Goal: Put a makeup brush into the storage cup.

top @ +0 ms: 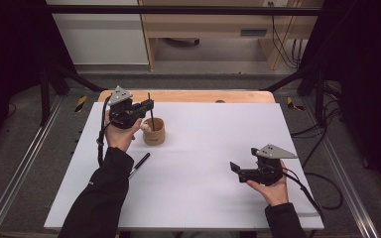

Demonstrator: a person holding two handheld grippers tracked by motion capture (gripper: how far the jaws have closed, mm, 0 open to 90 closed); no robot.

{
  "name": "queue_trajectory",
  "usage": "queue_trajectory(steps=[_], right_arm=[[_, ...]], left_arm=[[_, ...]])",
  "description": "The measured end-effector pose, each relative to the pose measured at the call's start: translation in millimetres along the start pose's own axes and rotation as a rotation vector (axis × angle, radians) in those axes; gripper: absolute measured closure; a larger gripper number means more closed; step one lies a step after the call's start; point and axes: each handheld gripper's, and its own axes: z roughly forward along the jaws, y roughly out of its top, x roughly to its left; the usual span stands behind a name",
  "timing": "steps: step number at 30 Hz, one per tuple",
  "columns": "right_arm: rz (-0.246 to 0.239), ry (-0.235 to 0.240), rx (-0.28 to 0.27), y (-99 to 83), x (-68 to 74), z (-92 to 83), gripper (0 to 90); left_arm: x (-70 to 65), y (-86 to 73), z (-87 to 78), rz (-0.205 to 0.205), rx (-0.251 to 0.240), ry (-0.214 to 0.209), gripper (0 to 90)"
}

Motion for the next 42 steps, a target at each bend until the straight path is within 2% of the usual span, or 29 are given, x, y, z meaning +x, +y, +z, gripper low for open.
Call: queue_trajectory(steps=[10,19,29,42], right_arm=[[0.006,0.0,-0.004,0.4,0.0,-1.2,7.1],[0.008,0.004,-0.007,0.4,0.2,-0.9,7.1],[0.009,0.006,-0.008,0.5,0.3,-1.0,7.1],[0.006,0.009,-0.007,0.4,0.6,-0.4,7.1]], left_arm=[[4.8,-0.6,9.6,0.003,0.0,0.024,84.7],[10.9,-3.9,16.7,-0.014,-0.002,0.039,84.7],[12.0,-8.1,25.7,0.0,0.021,0.047,84.7],[14.5,-14.6,31.9,-0.004,0.044,0.051,84.7]])
